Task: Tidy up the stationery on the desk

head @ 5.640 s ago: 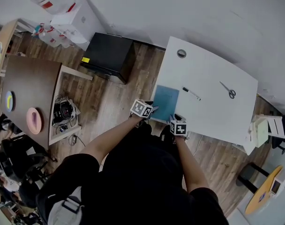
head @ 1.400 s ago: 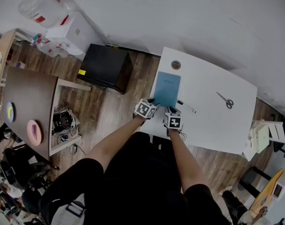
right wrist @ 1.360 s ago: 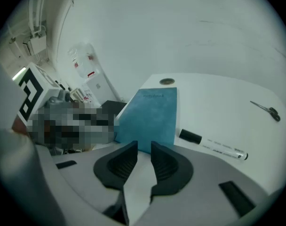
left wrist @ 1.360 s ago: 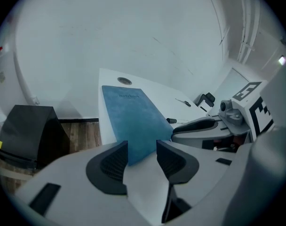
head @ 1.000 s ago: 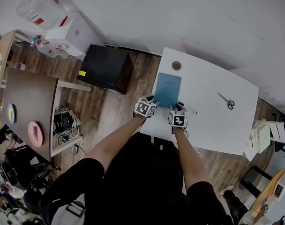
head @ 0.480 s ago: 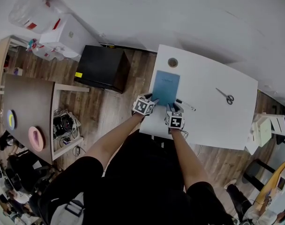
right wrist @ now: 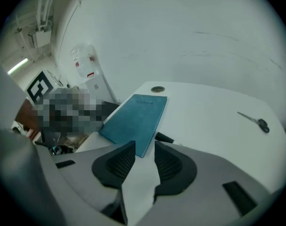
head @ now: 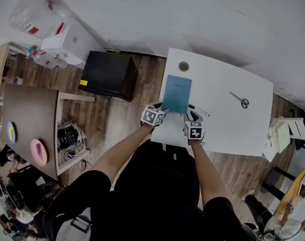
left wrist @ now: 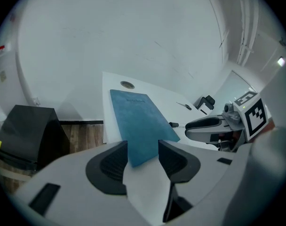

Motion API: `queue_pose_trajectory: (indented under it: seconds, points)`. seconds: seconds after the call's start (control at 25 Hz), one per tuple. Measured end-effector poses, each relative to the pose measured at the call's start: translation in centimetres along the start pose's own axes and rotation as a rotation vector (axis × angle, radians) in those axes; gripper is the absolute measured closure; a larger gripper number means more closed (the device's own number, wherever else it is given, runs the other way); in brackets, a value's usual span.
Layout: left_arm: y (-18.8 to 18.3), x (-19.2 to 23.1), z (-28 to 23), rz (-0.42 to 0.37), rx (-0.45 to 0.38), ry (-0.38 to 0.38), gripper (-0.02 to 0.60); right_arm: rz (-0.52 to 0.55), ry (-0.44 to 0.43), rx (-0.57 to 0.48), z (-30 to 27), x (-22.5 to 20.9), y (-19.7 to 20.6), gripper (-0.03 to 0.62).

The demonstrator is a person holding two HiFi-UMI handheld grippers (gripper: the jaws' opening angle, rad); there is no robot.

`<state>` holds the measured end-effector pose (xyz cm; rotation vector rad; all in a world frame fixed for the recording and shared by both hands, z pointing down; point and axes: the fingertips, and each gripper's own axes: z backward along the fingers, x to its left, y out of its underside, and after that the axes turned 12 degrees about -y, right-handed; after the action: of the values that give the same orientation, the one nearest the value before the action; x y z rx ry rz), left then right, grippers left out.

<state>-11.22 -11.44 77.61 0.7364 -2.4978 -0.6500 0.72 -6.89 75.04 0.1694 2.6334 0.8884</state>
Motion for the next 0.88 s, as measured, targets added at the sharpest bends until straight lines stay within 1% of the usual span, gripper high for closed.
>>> queue_pose_trajectory:
  seconds: [0.12, 0.16, 0.24, 0.32, 0.36, 0.48, 0.6, 0.72, 0.8, 0.88]
  points:
    - [0.4, -1.1, 1.1, 0.034, -0.027, 0.031, 0.374, 0.095, 0.027, 0.051, 2.1, -1.4, 0.8, 0.470]
    - [0.5, -1.4, 1.4, 0.045, -0.039, 0.045, 0.389, 0.119, 0.034, 0.062, 2.6, -2.0, 0.8, 0.470]
    - [0.9, -2.1, 2.1, 0.070, -0.057, 0.067, 0.466, 0.156, 0.042, 0.080, 3.3, -3.3, 0.8, 0.470]
    - [1.6, -3.1, 2.8, 0.093, -0.064, 0.073, 0.547, 0.191, 0.040, 0.103, 4.0, -4.7, 1.0, 0.470]
    - [1.9, -3.4, 3.1, 0.100, -0.066, 0.067, 0.557, 0.211, 0.034, 0.118, 4.1, -5.3, 1.0, 0.470]
    - [2.5, -4.1, 3.5, 0.136, -0.074, 0.029, 0.565, 0.305, -0.009, 0.180, 3.3, -6.5, 0.7, 0.470]
    - [3.0, -5.1, 3.6, 0.199, -0.085, -0.002, 0.565, 0.438, -0.059, 0.275, 2.3, -6.9, 0.9, 0.468]
    - [2.3, -6.0, 3.8, 0.270, -0.123, -0.039, 0.565, 0.543, -0.115, 0.338, 1.6, -7.4, 1.2, 0.470]
    - [2.0, -6.5, 3.9, 0.319, -0.144, -0.075, 0.565, 0.574, -0.157, 0.363, 1.3, -7.7, 1.7, 0.470]
    - [1.7, -6.9, 3.8, 0.344, -0.158, -0.115, 0.565, 0.571, -0.204, 0.366, 0.7, -7.8, 1.7, 0.470]
